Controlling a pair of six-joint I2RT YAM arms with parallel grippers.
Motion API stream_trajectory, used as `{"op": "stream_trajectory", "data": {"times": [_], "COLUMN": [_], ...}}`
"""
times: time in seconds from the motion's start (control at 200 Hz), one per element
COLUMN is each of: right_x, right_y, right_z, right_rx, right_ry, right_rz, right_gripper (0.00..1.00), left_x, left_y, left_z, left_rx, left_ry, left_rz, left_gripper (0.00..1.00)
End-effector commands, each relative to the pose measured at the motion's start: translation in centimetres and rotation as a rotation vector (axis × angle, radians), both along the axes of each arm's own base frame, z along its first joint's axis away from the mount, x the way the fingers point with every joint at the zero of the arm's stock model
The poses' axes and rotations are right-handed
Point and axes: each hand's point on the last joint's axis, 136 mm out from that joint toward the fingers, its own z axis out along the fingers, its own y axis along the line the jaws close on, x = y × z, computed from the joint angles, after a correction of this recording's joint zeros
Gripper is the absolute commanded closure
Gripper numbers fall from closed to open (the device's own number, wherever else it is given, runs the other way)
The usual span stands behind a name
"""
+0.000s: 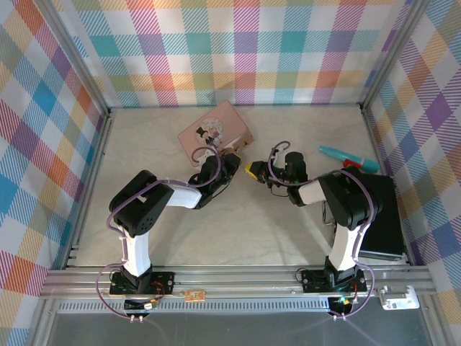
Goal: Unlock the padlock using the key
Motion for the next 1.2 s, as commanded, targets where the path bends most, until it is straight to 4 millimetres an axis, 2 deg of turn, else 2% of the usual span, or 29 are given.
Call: {"op": "stream_trajectory", "data": {"times": [0.0, 0.155, 0.31, 0.46, 0.68, 0.815, 0.995, 1.195], "right_x": [0.6, 0.3, 0.1, 0.4, 0.9, 1.3, 1.5, 1.4], "right_y": [0.2, -0.3, -0.2, 0.5, 1.4, 1.7, 1.7, 1.4], "right_z": [0.3, 0.6, 1.1, 1.5, 3.5, 3.0, 2.8, 3.0], "right_rx": [-0.121, -0.164, -0.132, -0.021, 0.136, 0.202, 0.183, 0.034], "right_ry": [-0.106, -0.153, -0.131, 0.053, 0.208, 0.300, 0.291, 0.095], "right_rz": [0.007, 0.005, 0.002, -0.004, -0.006, -0.019, -0.020, 0.011], "right_gripper": [1.00, 1.00, 1.00, 1.00, 1.00, 1.00, 1.00, 1.00], "left_x": [-2.6, -2.6, -2.5, -2.7, -3.2, -3.2, -3.4, -3.3], "left_y": [-4.4, -4.0, -4.4, -4.3, -3.7, -3.8, -4.1, -4.5], "left_z": [4.6, 4.4, 4.9, 4.4, 4.3, 4.9, 5.1, 5.7], "left_rx": [-0.155, -0.175, -0.197, -0.182, -0.186, -0.204, -0.216, -0.253], "left_ry": [-0.060, -0.051, -0.064, -0.067, -0.099, -0.124, -0.124, -0.118], "left_rz": [-0.173, -0.152, -0.159, -0.166, -0.162, -0.172, -0.191, -0.200], "left_gripper": [1.00, 1.00, 1.00, 1.00, 1.00, 1.00, 1.00, 1.00]}}
